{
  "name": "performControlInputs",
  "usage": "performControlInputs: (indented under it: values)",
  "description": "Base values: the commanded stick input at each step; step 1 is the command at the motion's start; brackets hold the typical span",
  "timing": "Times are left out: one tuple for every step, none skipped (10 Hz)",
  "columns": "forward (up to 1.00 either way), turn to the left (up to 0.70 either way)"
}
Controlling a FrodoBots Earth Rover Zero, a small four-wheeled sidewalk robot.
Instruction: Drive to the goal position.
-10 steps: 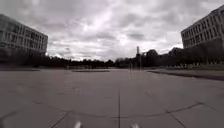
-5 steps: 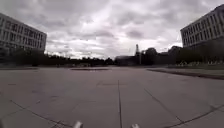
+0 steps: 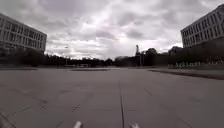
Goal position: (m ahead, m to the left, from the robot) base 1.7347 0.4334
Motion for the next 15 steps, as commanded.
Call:
performControlInputs:
  values:
    - [0.00,0.00]
    - [0.00,0.00]
    - [0.00,0.00]
    - [0.00,0.00]
    - [0.00,0.00]
    - [0.00,0.00]
    - [0.00,0.00]
    - [0.00,0.00]
    - [0.21,0.00]
    - [0.66,0.00]
    - [0.69,0.00]
    - [0.70,0.00]
    - [0.70,0.00]
    - [0.70,0.00]
    - [0.70,0.00]
